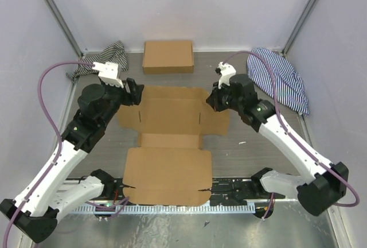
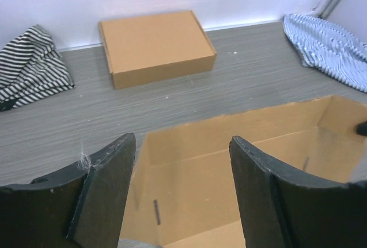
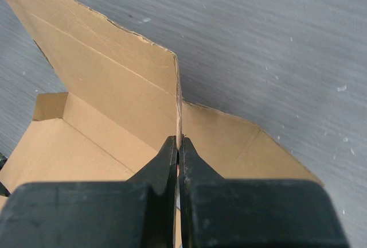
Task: Fold the paper box
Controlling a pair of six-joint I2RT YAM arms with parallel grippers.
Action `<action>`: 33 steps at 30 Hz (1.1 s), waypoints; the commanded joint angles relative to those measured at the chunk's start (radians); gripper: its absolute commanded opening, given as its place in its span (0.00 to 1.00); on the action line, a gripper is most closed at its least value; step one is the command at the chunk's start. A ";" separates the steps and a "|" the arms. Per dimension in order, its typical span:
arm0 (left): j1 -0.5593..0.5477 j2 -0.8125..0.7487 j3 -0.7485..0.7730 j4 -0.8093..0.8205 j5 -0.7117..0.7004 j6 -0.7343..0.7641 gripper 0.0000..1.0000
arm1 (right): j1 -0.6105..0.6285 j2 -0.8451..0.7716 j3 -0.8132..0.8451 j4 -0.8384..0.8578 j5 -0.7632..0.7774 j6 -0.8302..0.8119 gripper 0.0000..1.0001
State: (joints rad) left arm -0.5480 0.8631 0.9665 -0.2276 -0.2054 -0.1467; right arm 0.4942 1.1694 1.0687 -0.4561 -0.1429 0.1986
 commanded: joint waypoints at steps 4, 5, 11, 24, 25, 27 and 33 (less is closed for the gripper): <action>-0.003 0.064 0.183 -0.138 0.177 -0.062 0.76 | 0.109 -0.165 -0.112 0.449 0.090 -0.139 0.01; -0.003 0.077 0.205 -0.146 0.194 -0.080 0.76 | 0.114 -0.168 -0.120 0.481 0.095 -0.161 0.01; -0.003 0.136 0.323 -0.192 0.277 -0.131 0.98 | 0.133 -0.128 -0.197 0.695 0.134 -0.297 0.01; -0.003 0.240 0.269 -0.381 0.215 0.057 0.92 | 0.135 -0.008 -0.139 0.603 0.049 -0.284 0.01; -0.006 0.246 0.259 -0.384 0.170 0.064 0.91 | 0.136 -0.010 -0.136 0.588 0.044 -0.284 0.01; -0.013 0.254 0.244 -0.384 0.092 0.089 0.90 | 0.138 -0.017 -0.143 0.575 0.033 -0.284 0.01; -0.021 0.275 0.246 -0.377 -0.002 0.151 0.92 | 0.139 -0.008 -0.114 0.508 -0.005 -0.277 0.01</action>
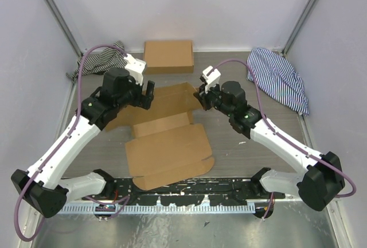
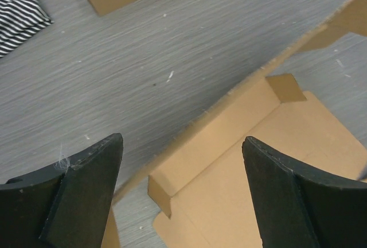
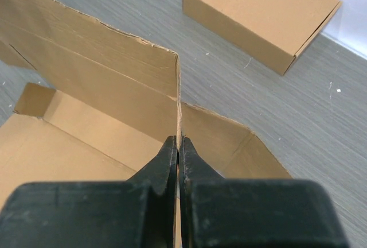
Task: Fold the paper box
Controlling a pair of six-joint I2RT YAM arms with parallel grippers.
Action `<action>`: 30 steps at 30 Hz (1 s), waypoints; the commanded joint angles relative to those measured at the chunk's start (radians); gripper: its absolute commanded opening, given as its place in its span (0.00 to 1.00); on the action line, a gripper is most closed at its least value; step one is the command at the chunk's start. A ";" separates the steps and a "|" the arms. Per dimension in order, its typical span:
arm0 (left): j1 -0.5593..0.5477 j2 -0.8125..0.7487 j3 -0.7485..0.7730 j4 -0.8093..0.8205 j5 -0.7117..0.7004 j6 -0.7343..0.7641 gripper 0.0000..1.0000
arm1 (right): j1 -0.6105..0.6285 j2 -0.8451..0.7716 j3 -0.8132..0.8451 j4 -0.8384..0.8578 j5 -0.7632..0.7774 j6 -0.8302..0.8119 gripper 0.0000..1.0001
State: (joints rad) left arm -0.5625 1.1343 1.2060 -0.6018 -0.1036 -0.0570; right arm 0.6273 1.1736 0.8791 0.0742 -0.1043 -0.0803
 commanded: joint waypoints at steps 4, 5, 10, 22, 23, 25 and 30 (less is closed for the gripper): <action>-0.010 0.011 0.019 -0.012 -0.127 0.082 0.92 | 0.007 0.011 0.111 -0.081 -0.065 0.005 0.01; -0.013 0.009 0.018 -0.010 -0.125 0.084 0.92 | 0.007 0.013 0.115 -0.089 -0.072 0.005 0.01; -0.026 0.005 0.001 -0.009 -0.045 0.110 0.89 | 0.007 0.030 0.134 -0.126 -0.084 0.008 0.01; -0.083 0.040 -0.048 -0.038 -0.076 0.142 0.74 | 0.007 0.045 0.177 -0.198 -0.090 0.005 0.01; -0.089 0.044 -0.050 -0.035 -0.085 0.145 0.73 | 0.008 0.043 0.180 -0.203 -0.092 0.004 0.01; -0.100 0.049 -0.053 -0.034 -0.095 0.150 0.72 | 0.008 0.043 0.185 -0.216 -0.090 0.005 0.01; -0.123 0.059 -0.050 -0.042 -0.108 0.162 0.56 | 0.007 0.049 0.195 -0.237 -0.082 0.008 0.01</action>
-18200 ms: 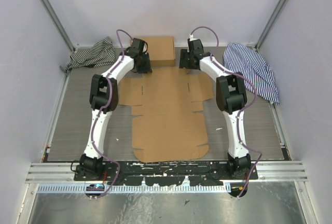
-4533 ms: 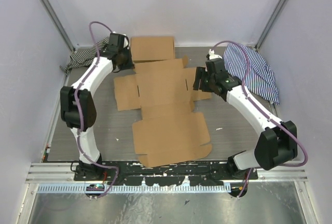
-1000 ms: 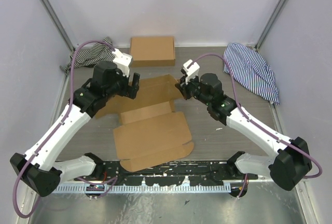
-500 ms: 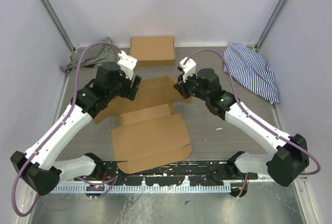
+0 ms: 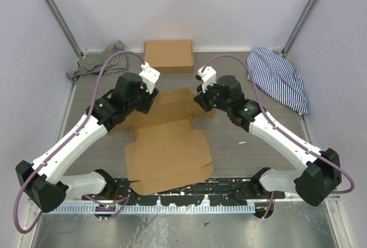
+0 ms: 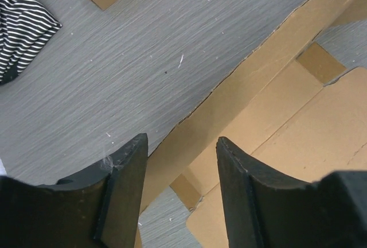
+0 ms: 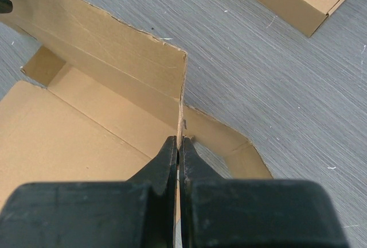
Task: Fold the paper box
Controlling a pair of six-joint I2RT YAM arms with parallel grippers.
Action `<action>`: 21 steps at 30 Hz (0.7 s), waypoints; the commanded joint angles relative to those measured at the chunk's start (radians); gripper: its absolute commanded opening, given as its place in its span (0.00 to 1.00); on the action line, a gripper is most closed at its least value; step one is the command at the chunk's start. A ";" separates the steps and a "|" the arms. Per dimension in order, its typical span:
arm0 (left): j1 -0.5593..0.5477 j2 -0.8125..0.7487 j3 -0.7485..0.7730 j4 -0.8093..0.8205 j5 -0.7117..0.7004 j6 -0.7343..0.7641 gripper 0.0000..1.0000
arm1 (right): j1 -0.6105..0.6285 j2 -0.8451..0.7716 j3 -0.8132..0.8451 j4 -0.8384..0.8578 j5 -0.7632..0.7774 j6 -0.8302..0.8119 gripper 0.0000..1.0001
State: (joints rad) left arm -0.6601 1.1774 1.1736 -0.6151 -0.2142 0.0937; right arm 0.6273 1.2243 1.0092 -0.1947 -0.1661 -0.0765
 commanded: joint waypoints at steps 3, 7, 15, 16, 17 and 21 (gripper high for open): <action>-0.047 0.012 -0.019 -0.028 -0.024 0.021 0.46 | 0.008 0.009 0.082 0.015 -0.016 0.006 0.01; -0.065 0.009 -0.012 -0.035 -0.043 0.033 0.40 | 0.008 0.025 0.103 0.006 -0.018 0.008 0.01; -0.071 -0.004 -0.006 -0.027 -0.059 0.041 0.72 | 0.007 0.018 0.106 -0.006 -0.025 0.001 0.01; -0.070 -0.004 -0.006 -0.025 -0.056 0.045 0.74 | 0.008 0.015 0.102 -0.007 -0.025 -0.001 0.01; -0.069 -0.005 -0.005 -0.021 -0.054 0.047 0.75 | 0.008 0.012 0.100 -0.009 -0.026 -0.002 0.01; -0.070 0.000 -0.008 0.003 -0.063 0.058 0.77 | 0.007 0.009 0.100 -0.028 -0.040 -0.014 0.01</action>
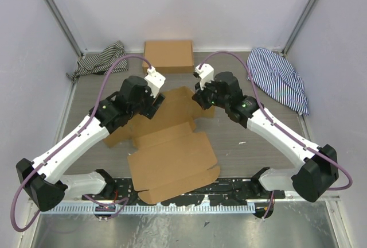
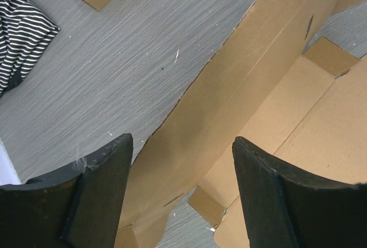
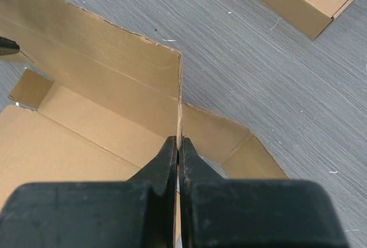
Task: Fold the paper box
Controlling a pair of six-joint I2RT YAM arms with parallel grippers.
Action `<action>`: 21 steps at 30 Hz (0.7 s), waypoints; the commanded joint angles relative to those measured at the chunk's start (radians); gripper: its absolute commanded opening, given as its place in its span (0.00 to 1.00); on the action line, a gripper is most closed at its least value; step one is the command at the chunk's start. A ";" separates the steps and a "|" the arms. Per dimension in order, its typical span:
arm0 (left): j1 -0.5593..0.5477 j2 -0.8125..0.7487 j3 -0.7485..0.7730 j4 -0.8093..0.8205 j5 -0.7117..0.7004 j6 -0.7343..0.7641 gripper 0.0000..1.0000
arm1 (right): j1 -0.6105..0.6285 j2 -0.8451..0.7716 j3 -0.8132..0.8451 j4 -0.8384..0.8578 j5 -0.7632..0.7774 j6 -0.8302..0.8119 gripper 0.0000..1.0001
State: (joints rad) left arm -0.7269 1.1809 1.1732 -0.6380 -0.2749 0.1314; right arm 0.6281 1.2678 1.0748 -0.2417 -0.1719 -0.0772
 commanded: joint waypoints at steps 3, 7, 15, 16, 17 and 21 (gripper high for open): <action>-0.003 0.003 -0.008 0.037 -0.011 0.029 0.78 | 0.006 -0.031 0.040 0.003 -0.044 -0.023 0.01; -0.003 -0.006 -0.006 0.064 -0.034 0.048 0.78 | 0.006 -0.022 0.051 -0.025 -0.052 -0.035 0.01; -0.002 -0.003 0.007 0.048 0.106 0.068 0.78 | 0.007 -0.028 0.031 -0.026 -0.086 -0.062 0.01; -0.003 0.001 0.006 0.042 0.126 0.069 0.77 | 0.006 -0.030 0.030 -0.027 -0.093 -0.066 0.01; -0.002 0.006 0.005 0.038 0.139 0.069 0.77 | 0.007 -0.032 0.029 -0.027 -0.101 -0.069 0.01; -0.003 0.023 -0.009 0.033 0.165 0.073 0.75 | 0.007 -0.043 0.024 -0.035 -0.126 -0.086 0.01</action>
State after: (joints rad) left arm -0.7273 1.1885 1.1732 -0.6044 -0.1726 0.1894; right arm 0.6285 1.2675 1.0756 -0.2714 -0.2401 -0.1303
